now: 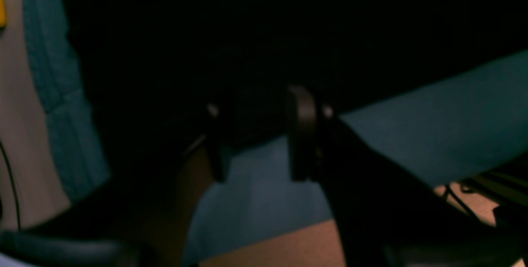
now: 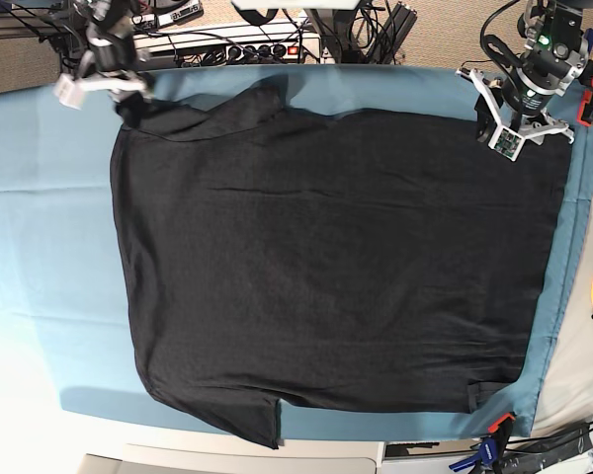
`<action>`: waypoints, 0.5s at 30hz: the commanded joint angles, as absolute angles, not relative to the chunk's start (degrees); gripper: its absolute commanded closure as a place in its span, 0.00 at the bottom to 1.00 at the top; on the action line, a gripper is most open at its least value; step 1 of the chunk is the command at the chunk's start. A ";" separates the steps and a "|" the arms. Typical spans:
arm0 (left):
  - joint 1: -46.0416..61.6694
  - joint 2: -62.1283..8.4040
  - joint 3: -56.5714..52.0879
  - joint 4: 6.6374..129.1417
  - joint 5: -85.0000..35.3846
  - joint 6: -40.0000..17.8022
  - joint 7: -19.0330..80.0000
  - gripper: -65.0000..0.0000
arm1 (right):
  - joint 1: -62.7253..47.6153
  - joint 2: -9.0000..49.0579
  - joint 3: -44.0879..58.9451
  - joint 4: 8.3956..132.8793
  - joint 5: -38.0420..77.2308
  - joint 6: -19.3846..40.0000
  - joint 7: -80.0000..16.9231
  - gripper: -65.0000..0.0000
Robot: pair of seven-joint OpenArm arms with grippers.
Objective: Fold the T-shirt properly
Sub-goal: 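Grasp the shirt's shoulder corner with the right gripper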
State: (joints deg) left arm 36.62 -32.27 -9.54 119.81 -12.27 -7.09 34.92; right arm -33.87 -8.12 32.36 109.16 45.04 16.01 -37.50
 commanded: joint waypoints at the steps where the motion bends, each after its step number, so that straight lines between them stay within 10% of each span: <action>1: 36.82 -32.99 -9.89 120.68 -12.25 -6.76 34.06 0.68 | -33.93 -7.94 31.73 110.13 45.28 16.29 -35.94 0.75; 15: 36.05 -33.01 -9.89 120.68 -11.62 -6.76 34.28 0.68 | -33.34 -7.94 37.98 107.42 44.91 11.55 -36.51 0.75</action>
State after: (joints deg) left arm 36.12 -32.25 -9.54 119.81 -11.68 -7.11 35.14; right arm -33.06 -8.10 37.87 106.76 44.47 11.25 -37.06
